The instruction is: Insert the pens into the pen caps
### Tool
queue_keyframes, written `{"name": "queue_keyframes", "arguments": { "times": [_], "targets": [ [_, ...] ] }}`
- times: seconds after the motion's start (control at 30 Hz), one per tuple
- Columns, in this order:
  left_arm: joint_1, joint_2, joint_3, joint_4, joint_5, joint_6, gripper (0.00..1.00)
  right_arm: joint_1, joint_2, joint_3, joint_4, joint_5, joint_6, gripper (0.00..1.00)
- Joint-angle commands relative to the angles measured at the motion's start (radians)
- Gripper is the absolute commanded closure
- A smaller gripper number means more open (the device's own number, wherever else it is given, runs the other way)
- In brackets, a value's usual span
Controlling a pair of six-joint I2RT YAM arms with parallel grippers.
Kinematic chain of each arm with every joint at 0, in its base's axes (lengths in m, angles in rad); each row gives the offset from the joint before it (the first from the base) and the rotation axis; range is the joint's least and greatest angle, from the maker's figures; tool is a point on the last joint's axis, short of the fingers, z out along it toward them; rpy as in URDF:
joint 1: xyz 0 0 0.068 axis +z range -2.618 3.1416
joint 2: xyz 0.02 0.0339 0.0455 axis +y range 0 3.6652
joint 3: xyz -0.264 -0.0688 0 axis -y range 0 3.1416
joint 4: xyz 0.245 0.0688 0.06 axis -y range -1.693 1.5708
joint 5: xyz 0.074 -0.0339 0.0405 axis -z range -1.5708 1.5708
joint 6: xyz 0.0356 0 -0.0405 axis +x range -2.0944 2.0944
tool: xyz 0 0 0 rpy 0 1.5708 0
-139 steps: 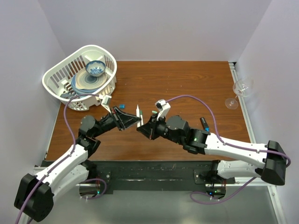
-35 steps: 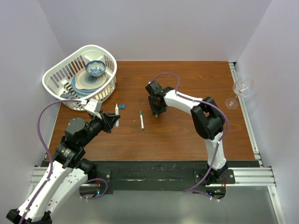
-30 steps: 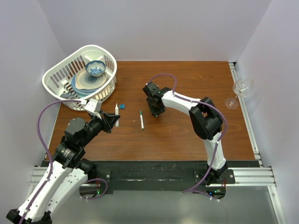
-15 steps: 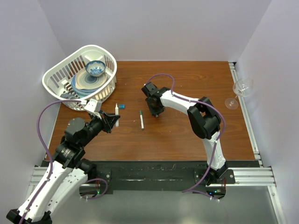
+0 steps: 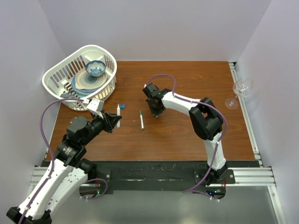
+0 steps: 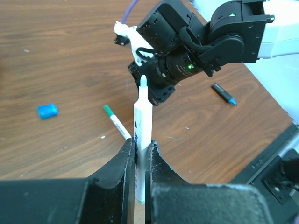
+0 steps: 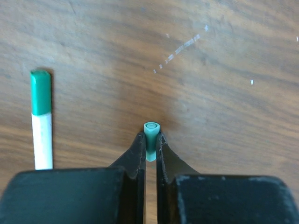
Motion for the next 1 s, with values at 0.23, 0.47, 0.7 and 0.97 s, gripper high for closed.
{"name": "queue_keyframes", "arguments": {
  "times": [0.23, 0.47, 0.7, 0.97],
  "targets": [
    [-0.014, 0.171, -0.140, 0.310, 0.236, -0.170, 1.00, 0.001, -0.366, -0.373, 0.179, -0.062, 0.102, 1.00],
    [-0.026, 0.269, -0.270, 0.603, 0.327, -0.334, 1.00, 0.005, -0.575, -0.483, 0.378, -0.178, 0.248, 1.00],
    [-0.034, 0.376, -0.311, 0.815, 0.365, -0.425, 1.00, 0.027, -0.734, -0.576, 0.578, -0.187, 0.404, 1.00],
    [-0.039, 0.499, -0.316, 0.995, 0.416, -0.472, 1.00, 0.068, -0.776, -0.598, 0.725, -0.175, 0.487, 1.00]
  ]
}}
